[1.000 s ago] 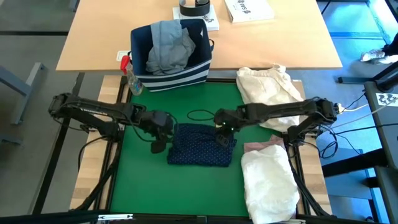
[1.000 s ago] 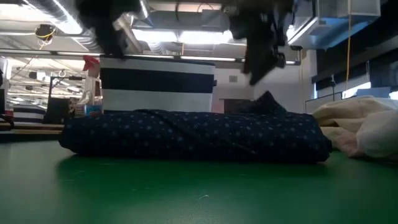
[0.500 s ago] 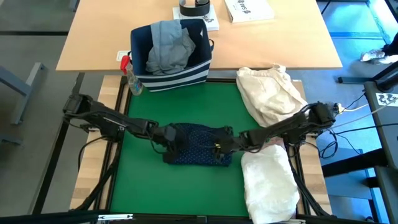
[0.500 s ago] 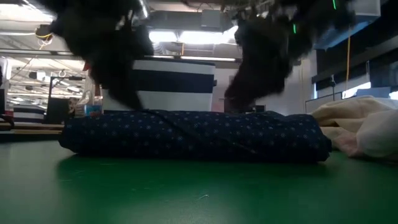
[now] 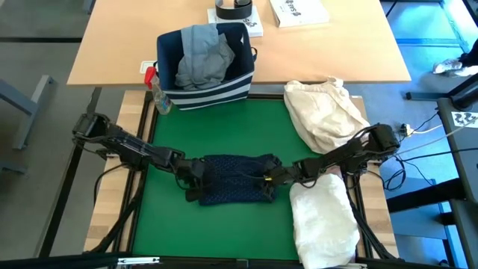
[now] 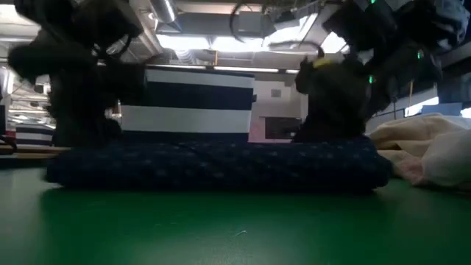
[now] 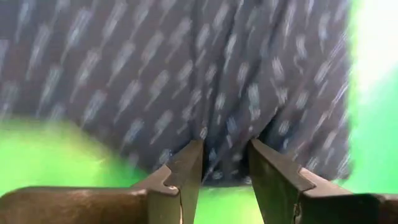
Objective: Fold laundry
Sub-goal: Fold the blue polo shirt
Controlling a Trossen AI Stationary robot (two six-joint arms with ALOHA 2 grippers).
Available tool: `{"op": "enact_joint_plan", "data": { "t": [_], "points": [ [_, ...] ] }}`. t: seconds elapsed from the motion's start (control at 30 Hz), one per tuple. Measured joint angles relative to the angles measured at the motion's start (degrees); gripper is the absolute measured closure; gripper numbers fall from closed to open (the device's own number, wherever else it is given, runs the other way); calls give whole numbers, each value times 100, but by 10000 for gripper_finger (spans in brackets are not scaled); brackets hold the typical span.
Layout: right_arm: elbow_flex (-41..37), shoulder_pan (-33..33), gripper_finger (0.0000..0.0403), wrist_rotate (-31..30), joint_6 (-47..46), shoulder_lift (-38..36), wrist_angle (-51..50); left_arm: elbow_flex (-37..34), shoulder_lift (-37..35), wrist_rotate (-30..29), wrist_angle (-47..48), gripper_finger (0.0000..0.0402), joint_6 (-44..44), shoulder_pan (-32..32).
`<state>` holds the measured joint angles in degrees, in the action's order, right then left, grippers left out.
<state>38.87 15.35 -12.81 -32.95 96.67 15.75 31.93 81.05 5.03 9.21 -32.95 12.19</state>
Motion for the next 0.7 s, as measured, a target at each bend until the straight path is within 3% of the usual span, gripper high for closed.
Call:
{"op": "enact_joint_plan", "data": {
  "t": [0.13, 0.33, 0.47, 0.7],
  "points": [
    [412, 0, 175, 479, 25, -473, -317, 487, -690, 74, 37, 276, 35, -73],
    [676, 5, 175, 174, 435, -474, -318, 686, -1115, -1127, -284, 276, 518, -7],
    [645, 0, 175, -167, 496, 2, -325, 596, -715, -1522, -285, 276, 643, -18],
    [672, 7, 175, 522, 186, 541, -575, 199, 331, -1120, -238, 276, 318, 184]
  ]
}}
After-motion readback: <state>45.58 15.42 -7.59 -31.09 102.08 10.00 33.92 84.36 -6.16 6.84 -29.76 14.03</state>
